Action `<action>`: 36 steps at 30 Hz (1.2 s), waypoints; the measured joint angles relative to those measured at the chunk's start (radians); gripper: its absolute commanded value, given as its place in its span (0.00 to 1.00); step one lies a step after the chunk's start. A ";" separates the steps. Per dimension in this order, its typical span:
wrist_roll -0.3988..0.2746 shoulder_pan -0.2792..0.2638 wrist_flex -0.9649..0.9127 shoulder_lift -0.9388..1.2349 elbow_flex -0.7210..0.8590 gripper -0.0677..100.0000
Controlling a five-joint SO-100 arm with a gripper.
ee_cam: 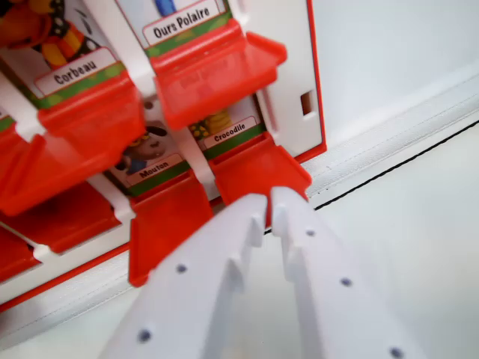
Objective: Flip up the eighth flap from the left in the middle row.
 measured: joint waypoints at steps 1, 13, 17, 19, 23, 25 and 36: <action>0.005 -0.003 0.000 -0.012 -0.014 0.00; 0.011 -0.008 -0.037 -0.129 -0.143 0.00; 0.011 -0.008 -0.037 -0.156 -0.183 0.00; 0.011 -0.008 -0.037 -0.166 -0.198 0.00; 0.011 -0.008 -0.037 -0.183 -0.210 0.00; 0.011 -0.008 -0.037 -0.192 -0.219 0.00; 0.015 -0.008 -0.037 -0.215 -0.296 0.00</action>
